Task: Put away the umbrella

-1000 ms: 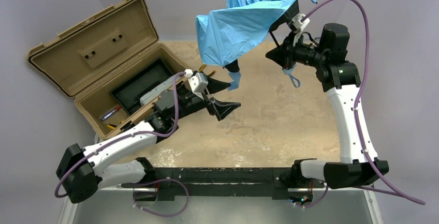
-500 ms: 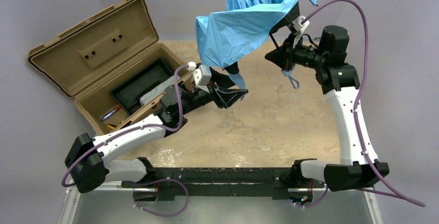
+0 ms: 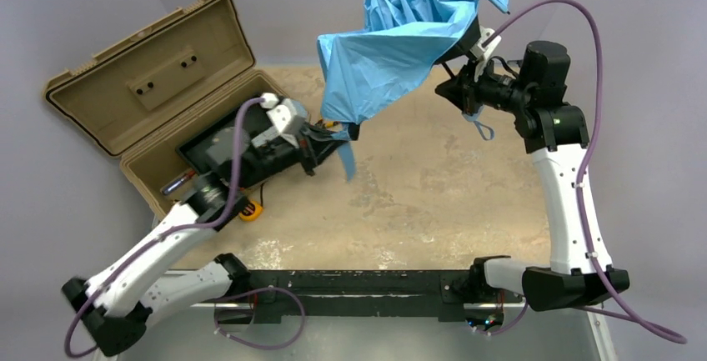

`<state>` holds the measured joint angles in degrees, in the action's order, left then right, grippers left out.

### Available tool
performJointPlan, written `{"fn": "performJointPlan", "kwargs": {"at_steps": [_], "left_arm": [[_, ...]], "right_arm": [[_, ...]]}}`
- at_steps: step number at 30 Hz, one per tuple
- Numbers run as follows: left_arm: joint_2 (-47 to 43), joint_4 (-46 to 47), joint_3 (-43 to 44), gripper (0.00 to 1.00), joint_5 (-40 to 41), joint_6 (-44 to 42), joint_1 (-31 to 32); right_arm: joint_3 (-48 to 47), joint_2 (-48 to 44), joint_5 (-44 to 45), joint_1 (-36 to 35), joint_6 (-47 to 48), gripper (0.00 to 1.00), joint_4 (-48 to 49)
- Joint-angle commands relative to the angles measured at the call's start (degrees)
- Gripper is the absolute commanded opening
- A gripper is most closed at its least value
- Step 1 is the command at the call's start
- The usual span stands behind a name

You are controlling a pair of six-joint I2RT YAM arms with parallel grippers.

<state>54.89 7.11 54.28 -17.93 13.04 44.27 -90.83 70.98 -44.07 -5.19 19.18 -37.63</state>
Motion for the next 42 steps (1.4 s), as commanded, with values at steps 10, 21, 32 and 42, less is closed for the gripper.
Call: {"fn": "performJointPlan", "kwargs": {"at_steps": [10,21,32,42], "left_arm": [[-7.18,-57.43,23.51,0.00,10.07,-20.87,-7.37],[0.64,-54.83,21.35,0.00,6.31,-20.21,-18.12],[-7.02,-50.32,16.36,0.00,-6.05,-26.24,-20.28],[0.71,-44.57,12.08,0.00,-18.38,-20.74,-20.28]], "right_arm": [[-8.51,-1.15,1.64,0.18,16.18,0.00,-5.93],[-10.16,-1.36,-13.66,0.43,16.08,0.00,-11.07],[-10.57,-1.50,-3.85,0.61,24.15,0.00,-14.73],[-17.79,4.11,-9.55,0.20,33.04,0.00,-26.60]]}}
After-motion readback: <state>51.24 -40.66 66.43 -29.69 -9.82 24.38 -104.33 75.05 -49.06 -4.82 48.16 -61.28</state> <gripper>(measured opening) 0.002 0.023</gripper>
